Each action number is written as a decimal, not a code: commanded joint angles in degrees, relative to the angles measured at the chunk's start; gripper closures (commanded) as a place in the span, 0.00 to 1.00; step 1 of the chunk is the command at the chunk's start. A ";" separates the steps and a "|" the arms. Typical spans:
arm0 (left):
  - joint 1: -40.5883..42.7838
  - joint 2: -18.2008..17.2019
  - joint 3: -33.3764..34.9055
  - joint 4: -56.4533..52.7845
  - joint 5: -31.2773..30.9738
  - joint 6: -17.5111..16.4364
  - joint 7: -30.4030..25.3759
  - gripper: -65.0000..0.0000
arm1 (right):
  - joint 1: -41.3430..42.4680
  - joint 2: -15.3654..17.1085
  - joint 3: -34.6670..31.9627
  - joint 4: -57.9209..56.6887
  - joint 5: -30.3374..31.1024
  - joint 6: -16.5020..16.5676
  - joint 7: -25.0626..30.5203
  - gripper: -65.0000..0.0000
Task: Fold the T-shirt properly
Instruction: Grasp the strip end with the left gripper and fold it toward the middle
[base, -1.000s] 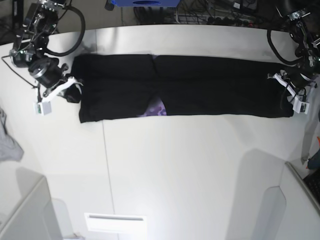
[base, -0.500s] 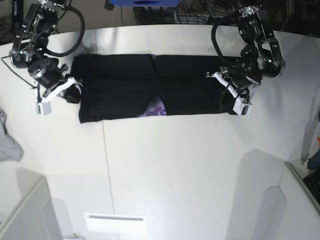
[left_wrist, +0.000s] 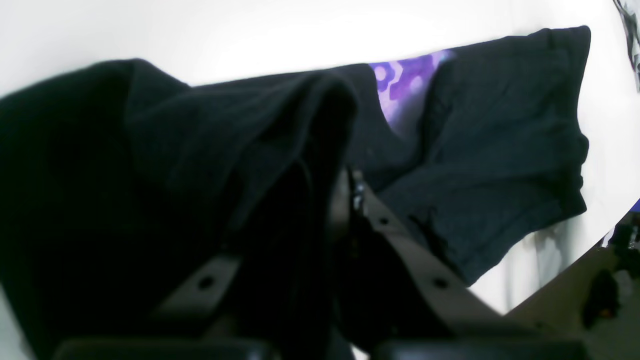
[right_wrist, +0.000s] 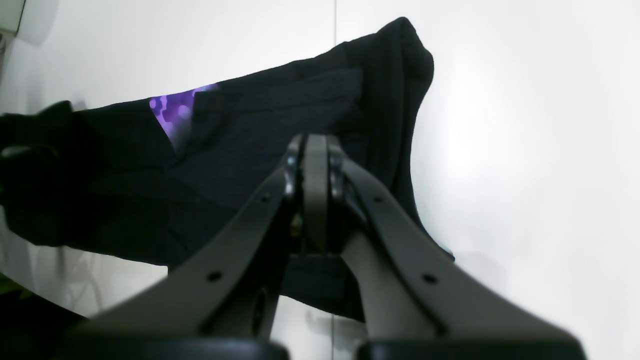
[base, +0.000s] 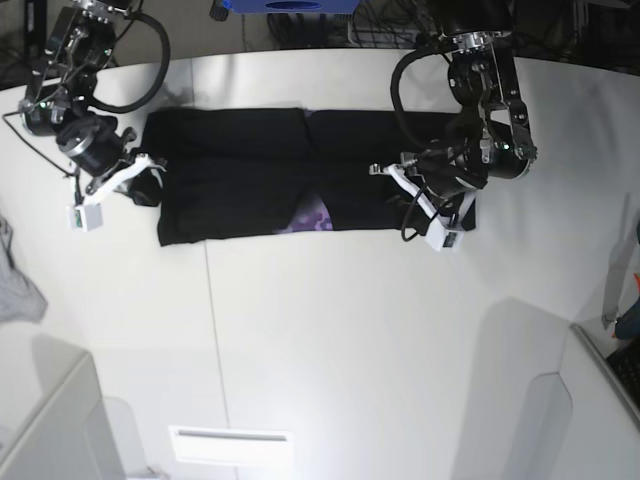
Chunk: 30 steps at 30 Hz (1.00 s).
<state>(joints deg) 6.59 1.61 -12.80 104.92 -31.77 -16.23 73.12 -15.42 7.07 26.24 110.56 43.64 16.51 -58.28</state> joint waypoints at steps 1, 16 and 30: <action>-0.39 -0.07 0.09 0.17 -1.15 0.18 -0.46 1.00 | 0.52 0.62 0.27 0.87 1.07 0.23 1.18 1.00; 0.14 0.02 3.96 -0.35 -1.33 0.18 -0.38 1.00 | 0.87 0.53 0.27 0.87 1.07 0.23 1.18 1.00; -0.39 1.07 4.05 -0.62 -1.24 0.18 -0.38 1.00 | 0.78 0.62 0.35 0.87 1.07 0.23 1.18 1.00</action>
<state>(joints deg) 6.98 2.52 -8.91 103.48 -31.70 -15.99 73.34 -15.11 7.05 26.39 110.54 43.66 16.51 -58.28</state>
